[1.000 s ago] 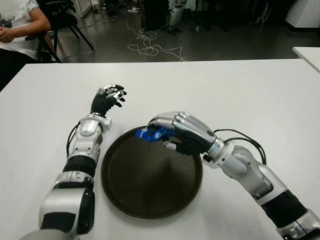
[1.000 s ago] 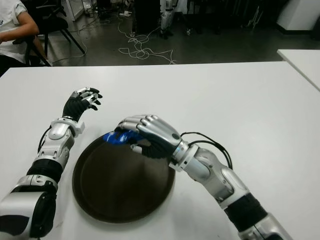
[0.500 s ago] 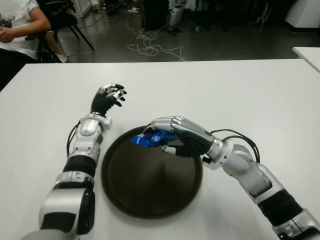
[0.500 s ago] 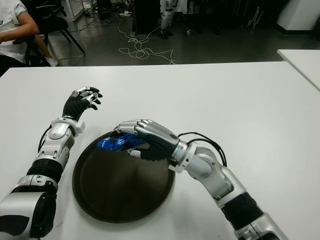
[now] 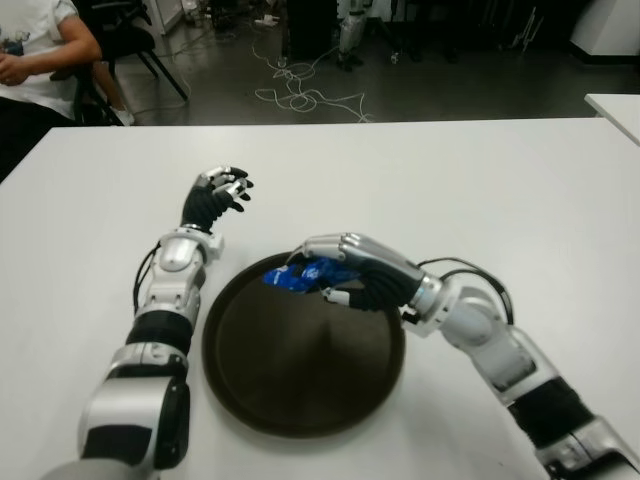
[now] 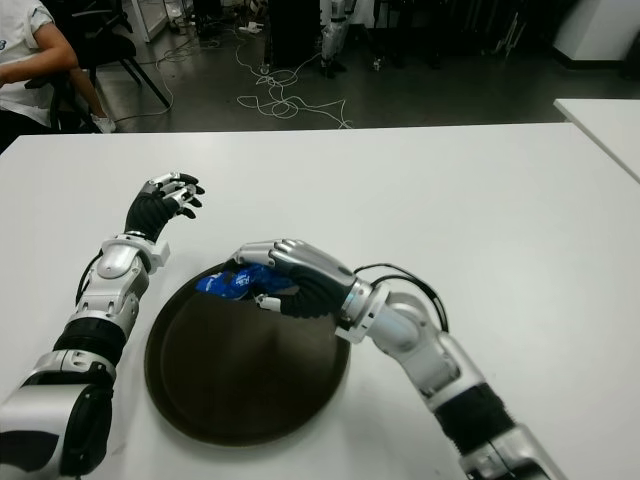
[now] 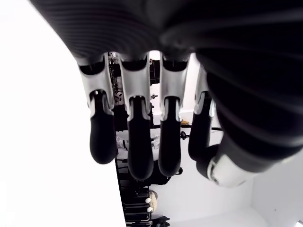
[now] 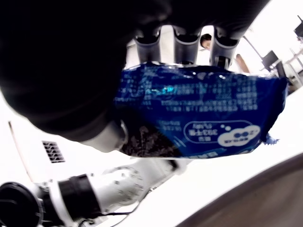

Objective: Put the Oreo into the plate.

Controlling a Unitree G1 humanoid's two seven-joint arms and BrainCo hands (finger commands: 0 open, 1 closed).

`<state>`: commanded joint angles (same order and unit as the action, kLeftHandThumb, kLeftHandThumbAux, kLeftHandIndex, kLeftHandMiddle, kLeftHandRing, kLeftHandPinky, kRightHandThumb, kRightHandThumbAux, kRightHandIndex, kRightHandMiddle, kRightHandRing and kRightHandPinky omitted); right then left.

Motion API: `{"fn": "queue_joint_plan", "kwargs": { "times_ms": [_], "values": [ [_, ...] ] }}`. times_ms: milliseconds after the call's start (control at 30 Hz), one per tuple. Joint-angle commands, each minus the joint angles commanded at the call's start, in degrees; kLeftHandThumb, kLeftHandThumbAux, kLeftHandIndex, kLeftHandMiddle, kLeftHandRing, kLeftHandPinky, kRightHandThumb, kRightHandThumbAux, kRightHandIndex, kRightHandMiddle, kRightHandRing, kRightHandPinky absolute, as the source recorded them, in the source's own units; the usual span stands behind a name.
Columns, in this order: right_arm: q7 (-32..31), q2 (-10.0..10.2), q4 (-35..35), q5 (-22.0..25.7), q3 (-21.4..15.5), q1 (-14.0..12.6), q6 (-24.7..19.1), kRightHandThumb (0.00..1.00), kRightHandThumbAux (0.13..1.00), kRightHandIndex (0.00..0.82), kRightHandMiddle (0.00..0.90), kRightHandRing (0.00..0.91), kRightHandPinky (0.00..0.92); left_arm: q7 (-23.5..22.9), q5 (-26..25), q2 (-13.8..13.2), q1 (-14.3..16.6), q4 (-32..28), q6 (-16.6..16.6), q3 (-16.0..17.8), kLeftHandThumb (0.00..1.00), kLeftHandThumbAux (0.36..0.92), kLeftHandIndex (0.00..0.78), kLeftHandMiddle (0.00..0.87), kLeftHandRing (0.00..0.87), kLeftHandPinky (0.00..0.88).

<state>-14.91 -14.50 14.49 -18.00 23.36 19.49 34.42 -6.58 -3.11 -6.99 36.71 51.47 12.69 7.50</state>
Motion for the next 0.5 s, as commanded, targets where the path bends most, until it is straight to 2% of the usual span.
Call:
{"fn": "queue_joint_plan", "kwargs": {
  "times_ms": [100, 267, 500],
  "values": [
    [0.5, 1.4, 2.3, 0.5, -0.3, 0.5, -0.1, 0.693, 0.734, 0.424, 0.619, 0.623, 0.618, -0.1, 0.1, 0.0, 0.0, -0.1, -0.1, -0.1, 0.833, 0.673, 0.419, 0.463, 0.504, 0.554],
    [1.1, 2.6, 3.7, 0.3, -0.7, 0.2, -0.7, 0.692, 0.734, 0.425, 0.634, 0.633, 0.636, -0.1, 0.0, 0.1, 0.0, -0.1, -0.2, -0.2, 0.833, 0.673, 0.419, 0.463, 0.506, 0.562],
    [-0.9, 3.0, 2.1, 1.2, -1.2, -1.2, -5.9, 0.691, 0.734, 0.426, 0.64, 0.642, 0.654, 0.0, 0.0, 0.3, 0.2, 0.1, -0.1, -0.3, 0.834, 0.672, 0.419, 0.465, 0.509, 0.563]
  ]
}}
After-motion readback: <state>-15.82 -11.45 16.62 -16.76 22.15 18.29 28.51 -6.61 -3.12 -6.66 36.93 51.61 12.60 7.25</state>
